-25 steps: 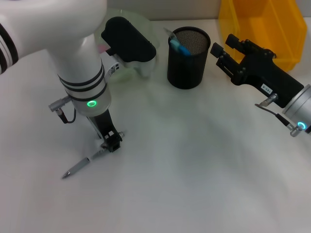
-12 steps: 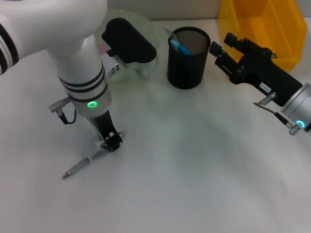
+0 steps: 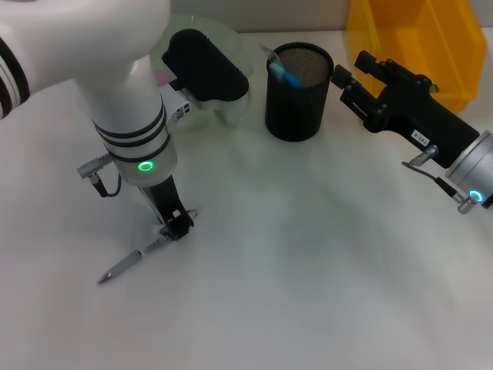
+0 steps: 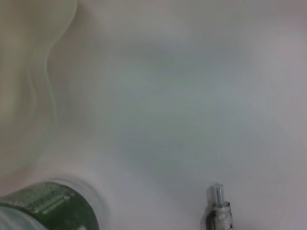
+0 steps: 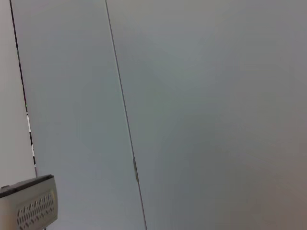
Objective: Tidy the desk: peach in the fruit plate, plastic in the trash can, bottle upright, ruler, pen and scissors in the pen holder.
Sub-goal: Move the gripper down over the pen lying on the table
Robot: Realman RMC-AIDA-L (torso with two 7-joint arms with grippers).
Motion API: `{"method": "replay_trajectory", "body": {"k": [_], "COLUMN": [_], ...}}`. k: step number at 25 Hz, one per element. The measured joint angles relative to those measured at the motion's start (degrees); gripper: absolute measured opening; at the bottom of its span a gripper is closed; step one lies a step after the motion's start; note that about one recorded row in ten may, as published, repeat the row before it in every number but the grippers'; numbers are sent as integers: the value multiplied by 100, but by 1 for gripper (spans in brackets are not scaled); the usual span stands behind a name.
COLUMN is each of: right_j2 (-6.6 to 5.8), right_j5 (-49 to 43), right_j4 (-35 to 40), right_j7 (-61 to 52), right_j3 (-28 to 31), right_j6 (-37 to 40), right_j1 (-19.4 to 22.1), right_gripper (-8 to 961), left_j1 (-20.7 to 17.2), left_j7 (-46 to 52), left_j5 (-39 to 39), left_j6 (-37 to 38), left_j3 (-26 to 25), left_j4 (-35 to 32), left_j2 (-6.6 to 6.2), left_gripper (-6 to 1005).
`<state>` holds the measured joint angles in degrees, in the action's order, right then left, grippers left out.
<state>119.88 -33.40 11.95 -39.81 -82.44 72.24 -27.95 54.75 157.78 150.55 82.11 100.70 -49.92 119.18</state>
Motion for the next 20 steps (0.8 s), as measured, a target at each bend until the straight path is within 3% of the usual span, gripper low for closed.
{"method": "replay_trajectory", "body": {"k": [7, 20], "right_j2": [0, 0], "right_j5": [0, 0], "right_j4": [7, 3], "right_j7": [-1, -1], "right_j3": [0, 0], "right_j6": [0, 0], "right_j1": [0, -9], "right_gripper": [484, 484], "left_j1": [0, 11], "left_j7": [-4, -81], "left_j5": [0, -18], "left_j6": [-11, -7], "left_j3": [2, 0], "left_j4": [4, 71], "left_j2": [0, 0], "left_gripper": [287, 181]}}
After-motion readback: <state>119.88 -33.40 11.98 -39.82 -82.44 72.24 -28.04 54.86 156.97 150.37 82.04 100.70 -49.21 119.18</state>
